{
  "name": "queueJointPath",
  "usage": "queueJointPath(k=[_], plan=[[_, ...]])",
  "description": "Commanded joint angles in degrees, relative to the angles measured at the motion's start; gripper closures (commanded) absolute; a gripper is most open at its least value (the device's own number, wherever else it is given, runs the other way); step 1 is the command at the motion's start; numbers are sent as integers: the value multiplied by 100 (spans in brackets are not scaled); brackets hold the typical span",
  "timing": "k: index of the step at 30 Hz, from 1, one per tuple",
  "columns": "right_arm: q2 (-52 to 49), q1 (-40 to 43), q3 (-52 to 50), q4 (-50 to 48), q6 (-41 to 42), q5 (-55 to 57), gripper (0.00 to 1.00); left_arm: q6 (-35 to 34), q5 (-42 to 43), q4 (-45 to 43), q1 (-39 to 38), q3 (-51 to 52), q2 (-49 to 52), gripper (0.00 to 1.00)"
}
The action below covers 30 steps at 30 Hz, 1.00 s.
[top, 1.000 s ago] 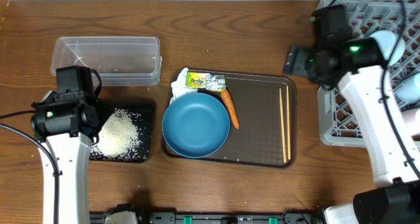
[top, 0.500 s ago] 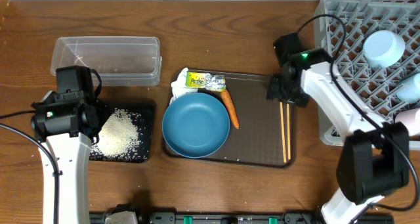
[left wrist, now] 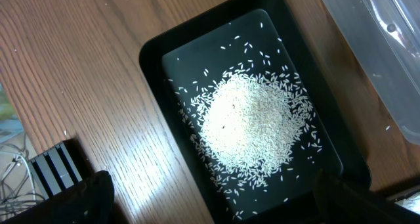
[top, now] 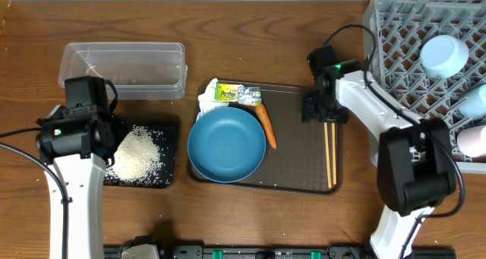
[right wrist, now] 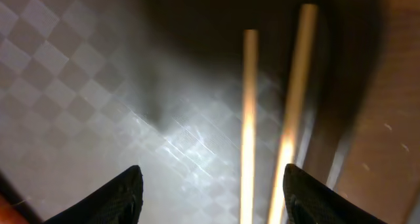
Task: Sort waste into correct bins and load items into the dishwasher rack
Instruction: 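Reach the right gripper down to the wooden chopsticks on the tray, then grasp one chopstick and carry it into the rack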
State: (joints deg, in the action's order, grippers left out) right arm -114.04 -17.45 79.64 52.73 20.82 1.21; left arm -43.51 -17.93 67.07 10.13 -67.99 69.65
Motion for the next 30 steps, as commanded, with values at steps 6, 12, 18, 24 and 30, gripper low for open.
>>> queueJointPath(k=[6,12,18,24,30], plan=[[-197,-20,-44,-57,-332,-149,32,-28,-13,17,35,-66,2,1],[-212,-20,-249,-24,-374,-205,32,-31,-13,17,35,-63,2,1],[-212,-20,-599,-42,-372,-280,33,-28,-13,17,35,-66,2,1],[-212,-22,-848,-190,-374,-610,40,-28,-13,17,35,-63,2,1],[-212,-24,-898,-153,-369,-684,65,-28,-13,17,35,-63,2,1]])
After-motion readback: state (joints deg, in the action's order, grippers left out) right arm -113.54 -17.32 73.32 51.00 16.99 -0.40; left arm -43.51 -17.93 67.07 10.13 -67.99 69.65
